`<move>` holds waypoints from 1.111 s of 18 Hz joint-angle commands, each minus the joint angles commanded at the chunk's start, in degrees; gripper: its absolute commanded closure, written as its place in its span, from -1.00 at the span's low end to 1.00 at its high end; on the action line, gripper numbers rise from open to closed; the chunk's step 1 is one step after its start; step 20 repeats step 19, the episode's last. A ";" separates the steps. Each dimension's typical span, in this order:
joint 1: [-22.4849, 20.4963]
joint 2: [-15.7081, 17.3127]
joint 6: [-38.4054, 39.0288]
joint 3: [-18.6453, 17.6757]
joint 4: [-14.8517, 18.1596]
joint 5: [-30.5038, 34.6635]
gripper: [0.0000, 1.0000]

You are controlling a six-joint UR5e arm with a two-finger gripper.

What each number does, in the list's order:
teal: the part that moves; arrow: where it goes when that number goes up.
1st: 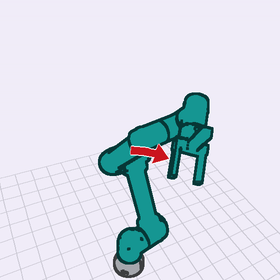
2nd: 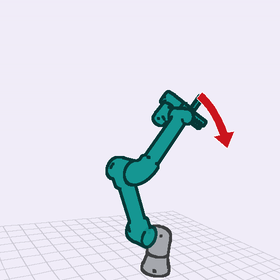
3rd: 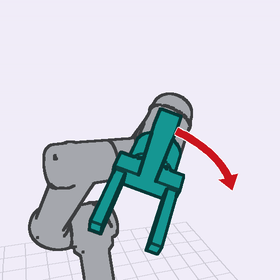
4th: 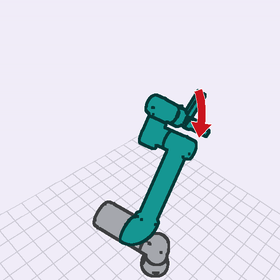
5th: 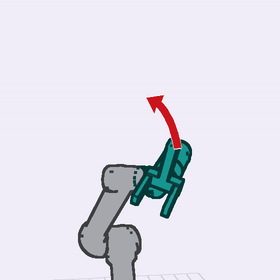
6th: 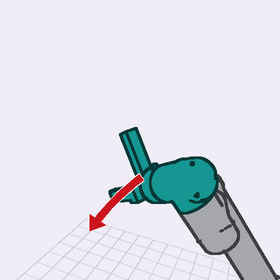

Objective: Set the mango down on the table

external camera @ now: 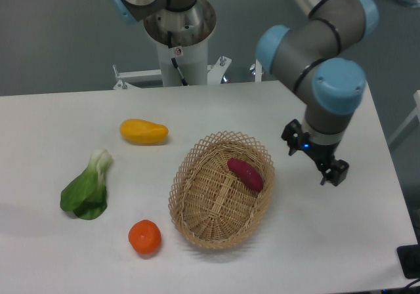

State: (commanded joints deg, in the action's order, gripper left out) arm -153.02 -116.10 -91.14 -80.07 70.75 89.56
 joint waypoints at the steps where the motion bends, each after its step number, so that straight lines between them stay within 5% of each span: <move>1: 0.00 -0.35 0.00 0.44 0.09 0.00 -1.00; 20: 0.00 -0.53 0.00 0.35 0.53 0.26 -1.00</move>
